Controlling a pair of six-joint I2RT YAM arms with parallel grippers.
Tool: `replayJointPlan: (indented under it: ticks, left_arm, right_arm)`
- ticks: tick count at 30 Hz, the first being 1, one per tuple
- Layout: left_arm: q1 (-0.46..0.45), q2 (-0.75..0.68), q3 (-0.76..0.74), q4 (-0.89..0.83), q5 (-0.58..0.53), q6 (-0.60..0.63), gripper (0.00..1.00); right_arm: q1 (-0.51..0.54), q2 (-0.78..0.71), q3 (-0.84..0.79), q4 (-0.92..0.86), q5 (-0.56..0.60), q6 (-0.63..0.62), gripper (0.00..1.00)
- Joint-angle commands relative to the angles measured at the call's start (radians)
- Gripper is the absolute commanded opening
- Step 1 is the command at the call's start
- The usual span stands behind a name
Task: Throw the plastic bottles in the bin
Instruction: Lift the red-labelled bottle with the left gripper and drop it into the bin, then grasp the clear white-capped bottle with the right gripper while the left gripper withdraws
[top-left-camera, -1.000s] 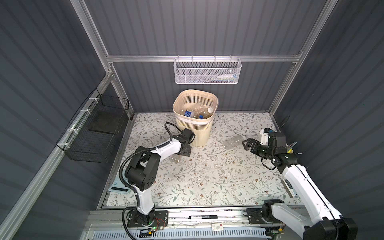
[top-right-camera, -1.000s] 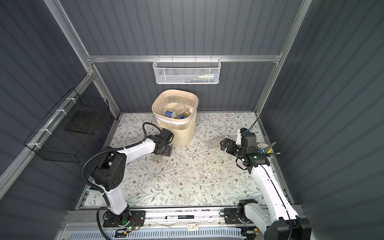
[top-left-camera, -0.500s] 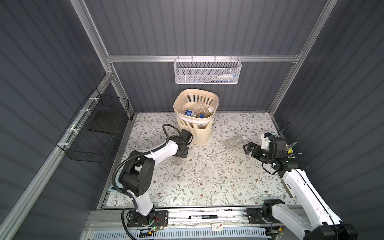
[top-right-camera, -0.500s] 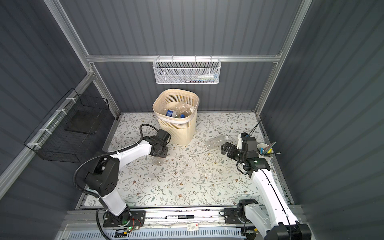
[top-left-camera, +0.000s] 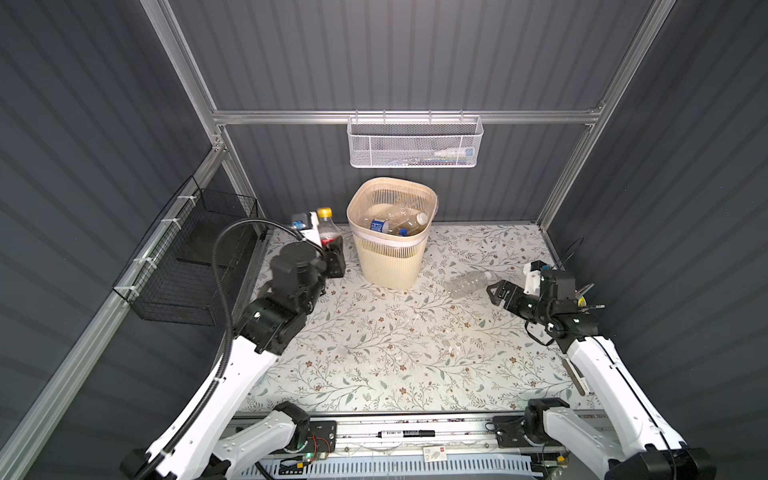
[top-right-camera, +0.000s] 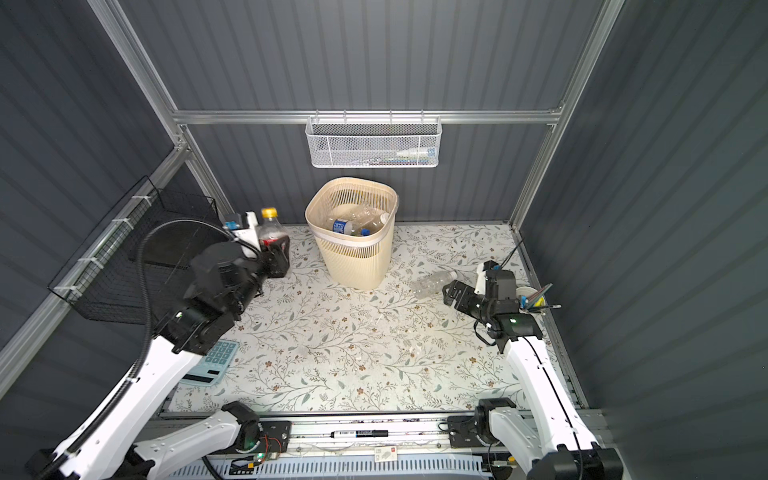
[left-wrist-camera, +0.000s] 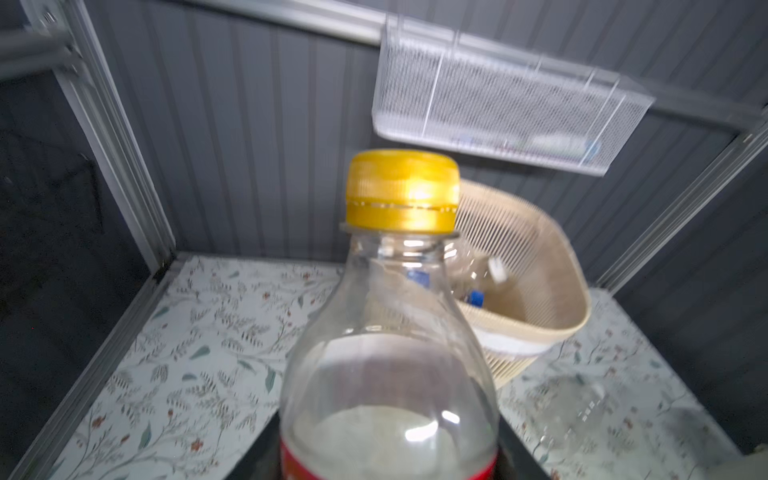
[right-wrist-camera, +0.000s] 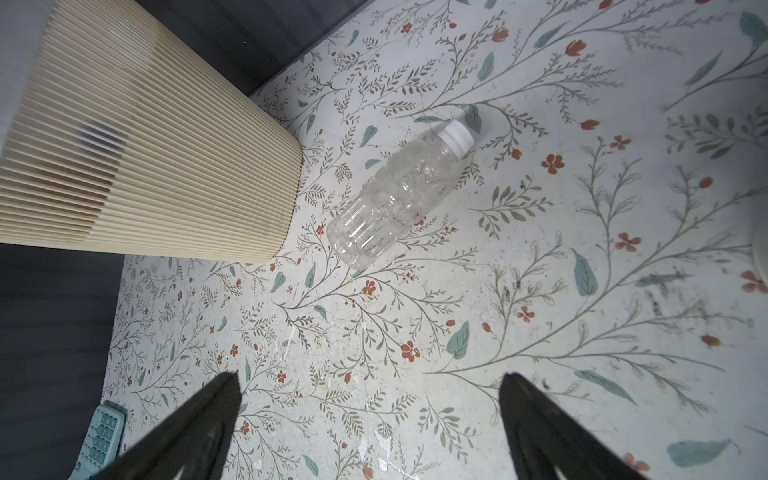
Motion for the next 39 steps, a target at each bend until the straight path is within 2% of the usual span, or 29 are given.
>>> replayJointPlan:
  ticks: [1,4,7,9,11,12,13,14,18,21,28,34,39]
  left_arm:
    - [0.002,0.041,-0.012,0.299,-0.009,0.113,0.54]
    - [0.002,0.265,0.18,0.231,0.078,0.113,0.58]
    - [0.002,0.608,0.588,-0.081,0.275,0.091,0.6]
    - [0.002,0.82,0.895,-0.284,0.367,0.051,0.62]
    - [0.001,0.933,1.067,-0.4,0.405,0.021,0.73]
    - [0.0,0.947,1.084,-0.404,0.407,0.011,0.84]
    - [0.002,0.936,1.057,-0.382,0.401,0.004,0.95]
    - [0.002,0.902,0.993,-0.336,0.393,-0.001,1.0]
    - [0.001,0.691,0.672,-0.072,0.298,-0.035,1.0]
    - [0.0,0.564,0.525,0.041,0.279,-0.054,1.0]
    - [0.001,0.404,0.399,0.061,0.256,-0.045,1.0]
    - [0.001,0.303,0.264,0.037,0.229,-0.038,1.0]
    - [0.001,0.189,0.093,0.011,0.182,-0.067,1.0]
  right_arm:
    - [-0.008,-0.01,0.032,-0.019,0.0,-0.009,0.99]
    - [-0.01,-0.013,0.044,-0.024,-0.002,-0.014,0.99]
    - [-0.011,-0.003,0.063,-0.031,-0.022,-0.023,0.99]
    - [-0.013,0.008,0.083,-0.05,-0.033,-0.029,0.99]
    - [-0.014,0.012,0.097,-0.071,-0.037,-0.04,0.99]
    - [-0.016,0.01,0.099,-0.079,-0.036,-0.044,0.99]
    - [-0.018,0.004,0.096,-0.08,-0.035,-0.046,0.99]
    - [-0.022,-0.001,0.091,-0.08,-0.03,-0.046,0.99]
    - [-0.031,-0.008,0.073,-0.069,-0.035,-0.033,0.99]
    - [-0.031,0.008,0.067,-0.057,-0.036,-0.017,0.99]
    - [-0.031,0.101,0.064,-0.012,0.016,0.064,0.99]
    - [-0.031,0.271,0.09,0.099,0.003,0.21,0.99]
    - [-0.011,0.429,0.163,0.132,0.028,0.297,0.99]
